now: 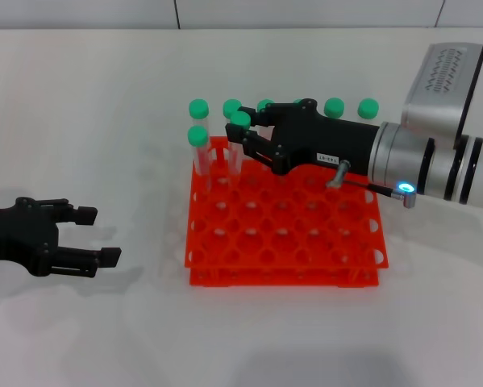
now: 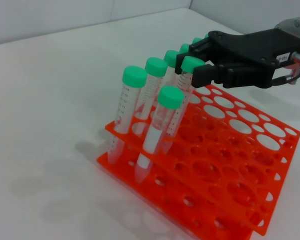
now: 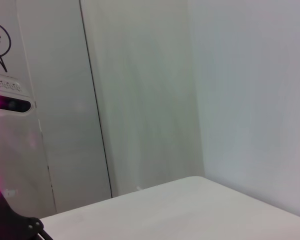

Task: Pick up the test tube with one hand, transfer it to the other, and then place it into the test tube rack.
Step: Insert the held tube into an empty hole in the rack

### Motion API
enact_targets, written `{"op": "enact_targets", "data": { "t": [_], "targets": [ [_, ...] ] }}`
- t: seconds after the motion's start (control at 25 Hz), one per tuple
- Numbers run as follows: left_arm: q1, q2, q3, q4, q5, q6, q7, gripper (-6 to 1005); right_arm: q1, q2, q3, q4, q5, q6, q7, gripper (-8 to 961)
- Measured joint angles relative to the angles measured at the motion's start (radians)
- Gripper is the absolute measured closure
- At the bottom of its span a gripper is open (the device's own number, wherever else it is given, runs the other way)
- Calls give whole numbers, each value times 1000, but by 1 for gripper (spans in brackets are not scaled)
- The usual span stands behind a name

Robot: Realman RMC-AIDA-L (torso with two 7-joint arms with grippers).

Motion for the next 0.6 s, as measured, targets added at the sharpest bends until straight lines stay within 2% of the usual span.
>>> {"op": "enact_targets", "data": {
  "t": [0.6],
  "targets": [
    [0,0,0,0,0,0,0,113,8,0,-13,1,0,-1,1,672]
  ]
}}
